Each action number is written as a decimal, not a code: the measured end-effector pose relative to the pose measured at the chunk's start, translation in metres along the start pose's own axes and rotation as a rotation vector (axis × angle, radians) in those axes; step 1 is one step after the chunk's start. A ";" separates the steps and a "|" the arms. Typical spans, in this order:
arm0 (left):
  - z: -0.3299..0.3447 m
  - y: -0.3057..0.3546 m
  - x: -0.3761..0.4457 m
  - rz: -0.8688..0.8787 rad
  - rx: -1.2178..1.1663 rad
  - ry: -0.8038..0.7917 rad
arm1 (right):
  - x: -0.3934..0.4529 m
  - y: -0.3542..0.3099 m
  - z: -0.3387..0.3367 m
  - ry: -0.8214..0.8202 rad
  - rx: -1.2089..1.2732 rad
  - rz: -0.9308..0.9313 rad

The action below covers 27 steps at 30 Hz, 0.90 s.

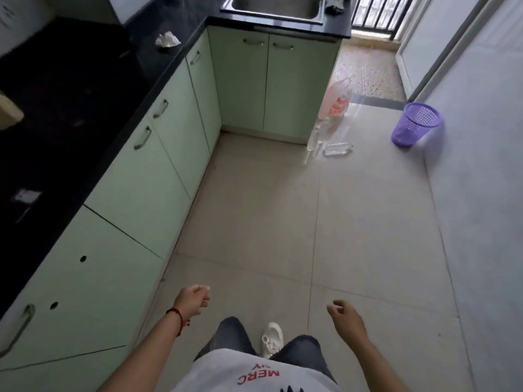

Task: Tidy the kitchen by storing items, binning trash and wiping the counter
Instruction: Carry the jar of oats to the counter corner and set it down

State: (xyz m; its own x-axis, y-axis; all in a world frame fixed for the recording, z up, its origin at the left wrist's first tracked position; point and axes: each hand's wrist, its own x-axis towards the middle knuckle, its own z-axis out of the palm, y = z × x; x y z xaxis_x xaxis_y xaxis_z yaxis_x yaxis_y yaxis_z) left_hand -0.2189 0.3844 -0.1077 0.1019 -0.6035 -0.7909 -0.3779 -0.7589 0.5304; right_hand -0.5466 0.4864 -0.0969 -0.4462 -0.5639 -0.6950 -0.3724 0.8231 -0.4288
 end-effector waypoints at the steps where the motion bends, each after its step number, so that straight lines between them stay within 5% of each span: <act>1: -0.002 0.005 0.007 -0.023 -0.024 0.022 | 0.015 -0.020 -0.008 -0.012 -0.019 -0.021; 13: -0.036 0.096 0.129 -0.239 -0.248 0.165 | 0.183 -0.232 -0.037 -0.063 -0.125 -0.145; 27: -0.086 0.335 0.248 -0.021 -0.284 0.205 | 0.312 -0.429 -0.054 -0.180 -0.300 -0.224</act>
State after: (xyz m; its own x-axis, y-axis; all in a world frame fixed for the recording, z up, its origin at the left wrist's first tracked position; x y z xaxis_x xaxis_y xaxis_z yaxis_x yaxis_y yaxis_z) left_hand -0.2411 -0.0399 -0.0998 0.3000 -0.6020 -0.7400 -0.1057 -0.7919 0.6014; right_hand -0.5697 -0.0462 -0.0988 -0.1878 -0.6841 -0.7048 -0.6768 0.6101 -0.4119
